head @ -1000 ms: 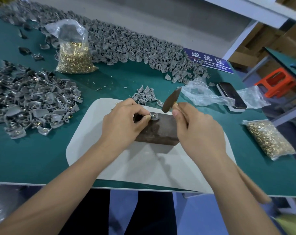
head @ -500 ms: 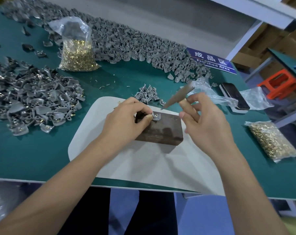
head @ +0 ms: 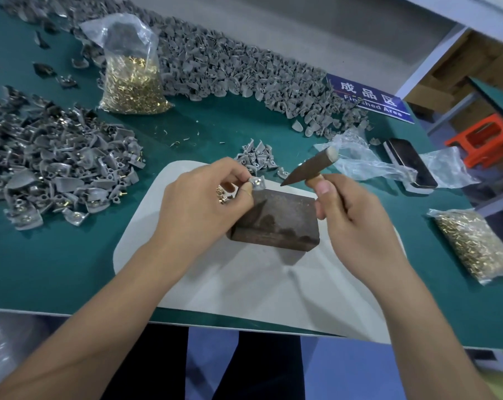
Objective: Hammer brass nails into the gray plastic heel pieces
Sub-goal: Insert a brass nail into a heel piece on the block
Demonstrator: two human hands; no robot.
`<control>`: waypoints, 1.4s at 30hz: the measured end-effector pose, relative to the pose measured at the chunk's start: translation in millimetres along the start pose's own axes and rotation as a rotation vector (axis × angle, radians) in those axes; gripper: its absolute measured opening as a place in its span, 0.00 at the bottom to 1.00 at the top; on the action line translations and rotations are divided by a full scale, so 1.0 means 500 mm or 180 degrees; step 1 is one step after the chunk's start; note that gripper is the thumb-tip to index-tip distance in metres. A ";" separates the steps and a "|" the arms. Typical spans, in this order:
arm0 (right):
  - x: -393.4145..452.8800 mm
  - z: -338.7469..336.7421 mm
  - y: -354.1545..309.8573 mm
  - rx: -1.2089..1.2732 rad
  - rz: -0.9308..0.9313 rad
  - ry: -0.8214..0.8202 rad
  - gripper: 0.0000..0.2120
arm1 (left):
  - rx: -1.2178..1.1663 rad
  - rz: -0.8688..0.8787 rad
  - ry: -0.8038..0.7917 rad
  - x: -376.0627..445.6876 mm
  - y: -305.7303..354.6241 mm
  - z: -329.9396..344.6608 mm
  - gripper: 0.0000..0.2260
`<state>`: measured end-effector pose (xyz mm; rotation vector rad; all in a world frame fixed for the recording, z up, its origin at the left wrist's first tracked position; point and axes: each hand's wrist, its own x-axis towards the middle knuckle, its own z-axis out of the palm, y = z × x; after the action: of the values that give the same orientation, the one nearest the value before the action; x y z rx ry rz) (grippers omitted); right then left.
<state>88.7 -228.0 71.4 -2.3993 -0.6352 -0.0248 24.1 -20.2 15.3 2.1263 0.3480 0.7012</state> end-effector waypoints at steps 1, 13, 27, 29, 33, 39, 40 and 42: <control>0.000 0.001 0.001 0.0057 -0.0024 -0.0033 0.14 | -0.0065 -0.0022 -0.0031 -0.002 0.000 0.002 0.07; -0.005 0.012 0.006 0.0358 -0.0072 -0.0132 0.13 | -0.0658 0.0301 -0.0570 0.001 0.011 -0.002 0.06; -0.052 0.023 0.007 0.0472 -0.0209 0.0061 0.14 | -0.0191 0.0723 -0.1113 0.027 -0.014 -0.002 0.08; -0.049 0.025 0.008 0.0363 -0.0212 0.0085 0.12 | -0.0170 0.0775 -0.1067 0.029 -0.014 0.002 0.08; -0.040 0.022 0.007 0.0227 -0.0269 0.0168 0.09 | -0.0126 0.0796 -0.1074 0.034 -0.016 0.002 0.08; -0.034 0.026 -0.005 -0.0096 -0.0168 0.0043 0.13 | -0.0122 0.0783 -0.1070 0.038 -0.017 0.001 0.09; -0.033 0.027 -0.006 -0.0128 -0.0138 -0.0010 0.14 | -0.0118 0.0792 -0.1070 0.038 -0.018 0.002 0.09; -0.031 0.024 -0.009 -0.0217 -0.0113 -0.0033 0.15 | -0.0116 0.0808 -0.1069 0.038 -0.018 0.002 0.09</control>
<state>71.5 -224.8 61.9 -2.4550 -0.6922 -0.0498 40.0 -6.6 14.3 2.2267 -0.1175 0.4726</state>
